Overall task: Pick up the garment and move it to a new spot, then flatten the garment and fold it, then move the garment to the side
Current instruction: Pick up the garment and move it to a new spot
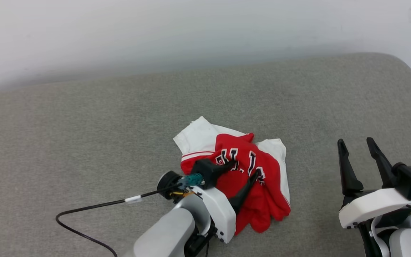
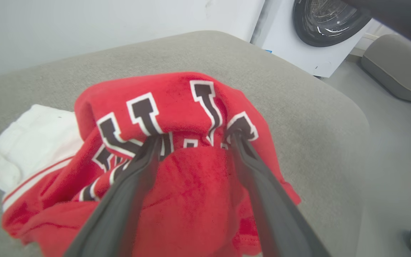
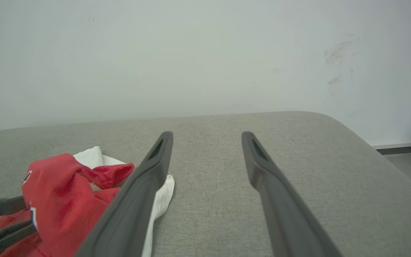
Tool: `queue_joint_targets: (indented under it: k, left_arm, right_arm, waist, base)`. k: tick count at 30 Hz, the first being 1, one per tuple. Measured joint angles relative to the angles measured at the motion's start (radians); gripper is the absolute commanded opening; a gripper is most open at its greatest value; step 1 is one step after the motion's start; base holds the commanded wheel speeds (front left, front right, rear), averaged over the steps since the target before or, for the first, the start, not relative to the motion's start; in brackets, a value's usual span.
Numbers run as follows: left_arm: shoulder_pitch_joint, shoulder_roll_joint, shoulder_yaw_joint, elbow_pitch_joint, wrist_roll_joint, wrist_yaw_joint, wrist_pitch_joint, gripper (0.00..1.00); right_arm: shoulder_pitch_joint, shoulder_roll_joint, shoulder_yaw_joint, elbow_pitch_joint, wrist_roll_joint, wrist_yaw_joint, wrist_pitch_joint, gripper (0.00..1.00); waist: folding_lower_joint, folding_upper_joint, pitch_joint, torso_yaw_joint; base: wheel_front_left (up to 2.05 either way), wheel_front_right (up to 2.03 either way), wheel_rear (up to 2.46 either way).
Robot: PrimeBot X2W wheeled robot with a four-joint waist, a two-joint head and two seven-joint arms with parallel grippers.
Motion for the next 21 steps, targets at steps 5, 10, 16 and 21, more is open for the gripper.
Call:
queue_joint_targets:
  k: [5, 10, 16, 21]
  left_arm:
    - [-0.021, 0.002, 0.041, -0.024, 0.000, 0.019, -0.090, 1.00]
    - [-0.035, 0.018, 0.112, -0.067, 0.006, 0.075, -0.122, 1.00]
    - [0.011, 0.093, 0.243, -0.137, 0.011, 0.158, -0.128, 1.00]
    - [0.117, 0.164, 0.353, -0.201, 0.015, 0.208, -0.131, 1.00]
  right_arm:
    - [0.011, 0.000, -0.011, 0.014, 0.000, 0.000, 0.001, 1.00]
    - [0.024, 0.000, -0.016, 0.019, 0.002, 0.000, 0.006, 1.00]
    - [0.035, 0.000, -0.017, 0.020, 0.003, 0.000, 0.008, 1.00]
    - [0.050, 0.000, -0.020, 0.021, 0.002, 0.000, 0.010, 1.00]
  waist:
    - [0.0000, 0.0000, -0.036, 0.036]
    - [0.0000, 0.0000, -0.076, 0.080]
    - [0.0000, 0.0000, -0.106, 0.123]
    - [0.0000, 0.0000, -0.120, 0.137]
  base:
    - [0.00, 0.00, 0.00]
    - [0.00, 0.00, 0.00]
    - [0.00, 0.00, 0.00]
    - [0.00, 0.00, 0.00]
